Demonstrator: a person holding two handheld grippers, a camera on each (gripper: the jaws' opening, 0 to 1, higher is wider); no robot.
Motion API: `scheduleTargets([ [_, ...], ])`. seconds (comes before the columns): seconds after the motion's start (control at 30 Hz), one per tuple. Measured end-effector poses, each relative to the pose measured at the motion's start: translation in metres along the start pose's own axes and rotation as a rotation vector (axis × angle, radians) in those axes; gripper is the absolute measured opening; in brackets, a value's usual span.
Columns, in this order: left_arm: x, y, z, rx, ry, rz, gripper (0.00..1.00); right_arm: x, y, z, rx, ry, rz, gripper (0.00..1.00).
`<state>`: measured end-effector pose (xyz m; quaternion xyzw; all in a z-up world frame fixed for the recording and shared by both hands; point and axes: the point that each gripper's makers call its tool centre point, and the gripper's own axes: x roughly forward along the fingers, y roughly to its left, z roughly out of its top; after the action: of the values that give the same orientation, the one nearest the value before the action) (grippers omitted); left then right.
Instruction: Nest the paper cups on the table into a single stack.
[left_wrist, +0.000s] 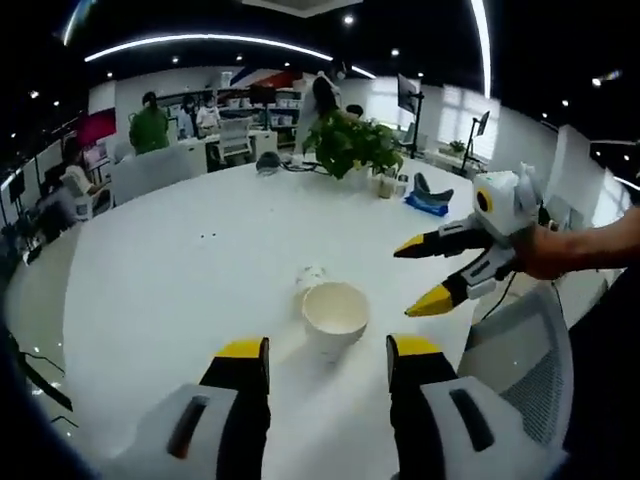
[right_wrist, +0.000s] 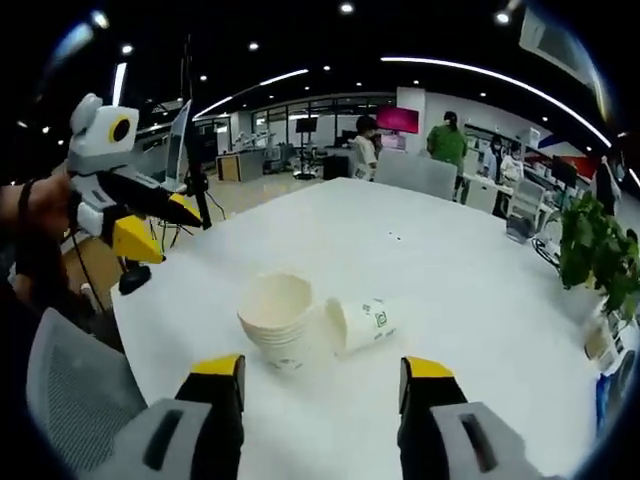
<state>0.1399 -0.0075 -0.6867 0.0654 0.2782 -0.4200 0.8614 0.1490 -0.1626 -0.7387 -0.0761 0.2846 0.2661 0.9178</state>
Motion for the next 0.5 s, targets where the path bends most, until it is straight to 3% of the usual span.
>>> scheduleTargets([
  [0.27, -0.013, 0.0, -0.022, -0.067, -0.008, 0.05, 0.46, 0.01, -0.023, -0.001, 0.044, 0.017, -0.062, 0.59],
  [0.5, -0.02, -0.003, -0.044, -0.116, 0.0, 0.082, 0.47, 0.032, -0.04, -0.007, 0.102, 0.03, -0.102, 0.59],
])
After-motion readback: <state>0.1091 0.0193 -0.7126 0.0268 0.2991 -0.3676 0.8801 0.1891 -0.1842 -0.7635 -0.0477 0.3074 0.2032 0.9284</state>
